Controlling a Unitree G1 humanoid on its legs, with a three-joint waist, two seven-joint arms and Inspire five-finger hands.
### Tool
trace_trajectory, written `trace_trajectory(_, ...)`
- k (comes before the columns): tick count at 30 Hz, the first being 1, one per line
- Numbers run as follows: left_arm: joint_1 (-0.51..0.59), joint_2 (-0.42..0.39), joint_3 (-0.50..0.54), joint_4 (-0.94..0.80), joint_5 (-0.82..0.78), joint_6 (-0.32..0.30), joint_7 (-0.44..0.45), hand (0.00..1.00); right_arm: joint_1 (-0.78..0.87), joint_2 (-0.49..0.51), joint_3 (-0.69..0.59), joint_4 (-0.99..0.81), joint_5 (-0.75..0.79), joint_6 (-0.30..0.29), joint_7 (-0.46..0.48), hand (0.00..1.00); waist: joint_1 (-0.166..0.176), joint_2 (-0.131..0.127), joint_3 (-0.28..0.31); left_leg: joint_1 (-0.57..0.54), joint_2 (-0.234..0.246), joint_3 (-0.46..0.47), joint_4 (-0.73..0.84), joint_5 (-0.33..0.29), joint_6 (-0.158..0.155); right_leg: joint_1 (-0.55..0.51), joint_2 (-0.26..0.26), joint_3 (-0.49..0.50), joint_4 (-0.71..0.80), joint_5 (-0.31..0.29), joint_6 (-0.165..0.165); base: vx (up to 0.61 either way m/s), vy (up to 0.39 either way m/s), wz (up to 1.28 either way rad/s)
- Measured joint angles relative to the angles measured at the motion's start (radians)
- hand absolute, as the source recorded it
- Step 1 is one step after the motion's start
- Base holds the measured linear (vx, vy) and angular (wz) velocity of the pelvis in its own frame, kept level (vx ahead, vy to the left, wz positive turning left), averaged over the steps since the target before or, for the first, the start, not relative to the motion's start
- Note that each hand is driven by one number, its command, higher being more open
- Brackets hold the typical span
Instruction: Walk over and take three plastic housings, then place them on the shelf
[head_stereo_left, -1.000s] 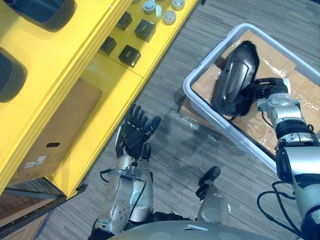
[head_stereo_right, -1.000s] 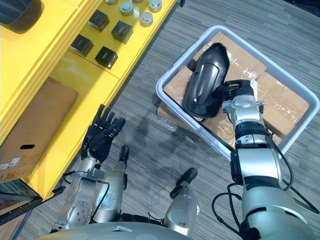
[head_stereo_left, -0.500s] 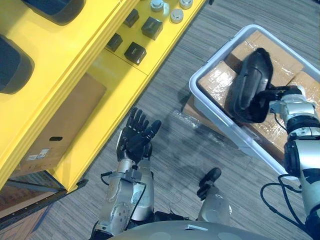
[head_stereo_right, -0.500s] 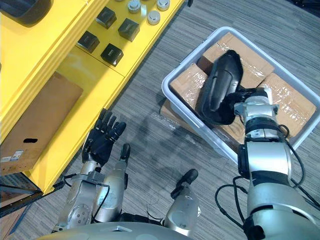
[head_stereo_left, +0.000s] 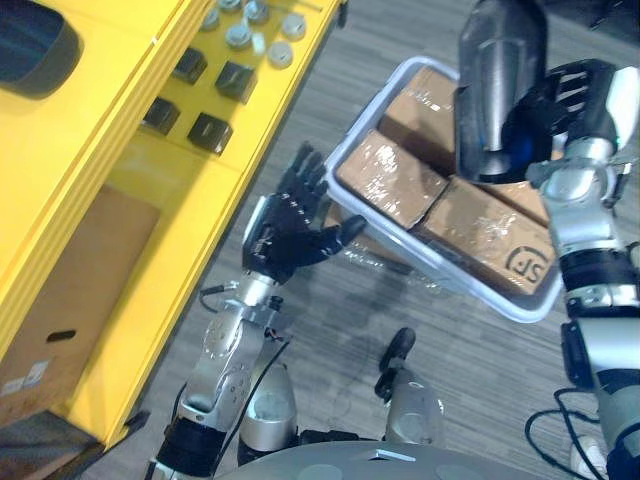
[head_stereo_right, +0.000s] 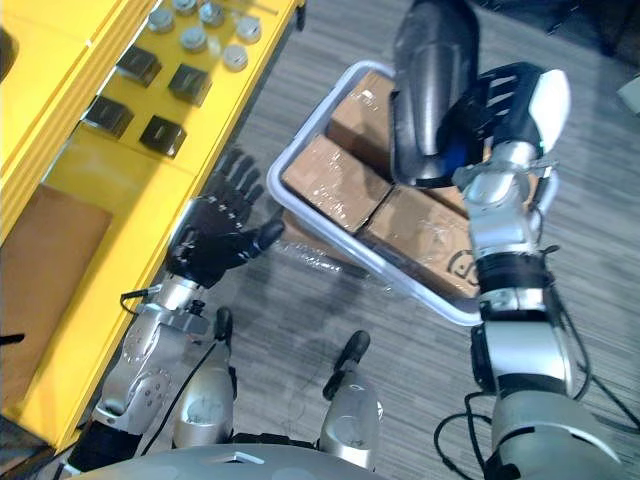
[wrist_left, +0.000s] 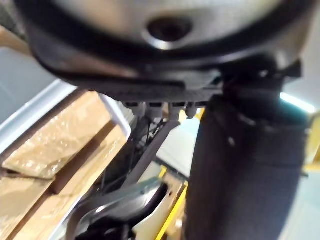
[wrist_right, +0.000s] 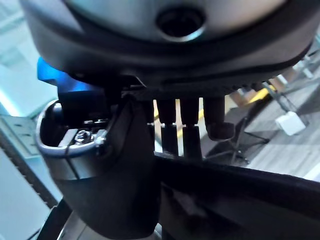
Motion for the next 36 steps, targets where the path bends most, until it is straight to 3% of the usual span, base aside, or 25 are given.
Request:
trace_trajectory(2, -0.039, 0.006, -0.03, 0.0, 0.01, 0.062, -0.023, 1.0, 0.074, 0.057, 0.015, -0.051, -0.04, -0.025, 0.001, 0.0, -0.016, -0.018, -0.047, 0.025, 0.001, 0.023, 0.0, -0.021, -0.002, 0.013, 0.005, 0.017, -0.017, 0.005, 0.004, 0.04, -0.023, -0.29)
trace_trajectory(7, -0.114, -0.012, -0.1, 0.036, 0.047, 0.135, 0.016, 1.0, 0.189, 0.149, 0.016, -0.111, -0.073, -0.053, 0.004, 0.0, -0.04, -0.021, -0.104, 0.063, 0.002, 0.061, 0.011, -0.05, -0.008, 0.054, 0.019, 0.045, -0.089, 0.039, 0.007, 0.02, -0.021, -0.25)
trace_trajectory(12, -0.147, -0.086, -0.132, 0.151, 0.046, 0.163, 0.2, 1.0, 0.368, 0.284, 0.017, -0.282, -0.073, -0.064, 0.009, 0.0, -0.091, -0.021, -0.164, 0.108, 0.009, 0.093, 0.012, -0.072, -0.016, 0.082, 0.031, 0.066, -0.109, 0.045, 0.008, 0.02, -0.021, -0.19)
trace_trajectory(20, -0.237, -0.152, -0.14, 0.314, 0.135, 0.162, 0.475, 1.0, 0.436, 0.399, 0.091, -0.351, -0.074, -0.092, 0.034, 0.0, -0.106, -0.028, -0.193, 0.124, 0.014, 0.131, 0.083, -0.125, -0.018, 0.103, 0.034, 0.111, -0.129, 0.056, 0.005, -0.01, -0.01, -0.16)
trace_trajectory(24, -0.247, -0.169, -0.088, 0.384, 0.208, 0.099, 0.657, 1.0, 0.451, 0.432, 0.141, -0.388, -0.075, -0.127, 0.063, 0.0, -0.119, -0.049, -0.207, 0.124, 0.014, 0.132, 0.092, -0.129, -0.018, 0.103, 0.033, 0.115, -0.129, 0.057, 0.006, 0.0, 0.0, -0.02)
trace_trajectory(26, -0.247, -0.179, -0.033, 0.39, 0.204, 0.054, 0.695, 1.0, 0.457, 0.448, 0.145, -0.388, -0.075, -0.135, 0.075, 0.0, -0.117, -0.06, -0.215, 0.124, 0.013, 0.133, 0.097, -0.133, -0.017, 0.104, 0.032, 0.116, -0.13, 0.057, 0.007, 0.0, 0.001, -0.02)
trace_trajectory(29, -0.249, -0.177, 0.027, 0.4, 0.204, -0.032, 0.704, 1.0, 0.48, 0.469, 0.152, -0.388, -0.075, -0.143, 0.079, 0.0, -0.111, -0.068, -0.225, 0.124, 0.013, 0.131, 0.098, -0.135, -0.015, 0.106, 0.031, 0.114, -0.13, 0.057, 0.007, 0.0, 0.001, 0.01)
trace_trajectory(32, -0.249, -0.18, 0.027, 0.413, 0.175, -0.044, 0.66, 1.0, 0.485, 0.488, 0.156, -0.388, -0.074, -0.149, 0.083, 0.0, -0.103, -0.064, -0.23, 0.124, 0.012, 0.129, 0.098, -0.135, -0.015, 0.108, 0.03, 0.112, -0.13, 0.057, 0.007, 0.0, 0.001, 0.01)
trace_trajectory(33, -0.249, -0.18, 0.028, 0.417, 0.151, -0.044, 0.647, 0.0, 0.487, 0.488, 0.16, -0.388, -0.074, -0.151, 0.084, 0.0, -0.104, -0.063, -0.232, 0.124, 0.012, 0.129, 0.098, -0.136, -0.015, 0.108, 0.03, 0.112, -0.13, 0.057, 0.007, 0.0, 0.0, 0.0)
trace_trajectory(36, -0.249, -0.182, 0.027, 0.423, -0.011, -0.036, 0.582, 0.0, 0.491, 0.487, 0.164, -0.388, -0.074, -0.159, 0.099, 0.0, -0.112, -0.061, -0.234, 0.124, 0.012, 0.129, 0.1, -0.136, -0.015, 0.108, 0.03, 0.112, -0.13, 0.057, 0.007, 0.0, 0.0, 0.0)
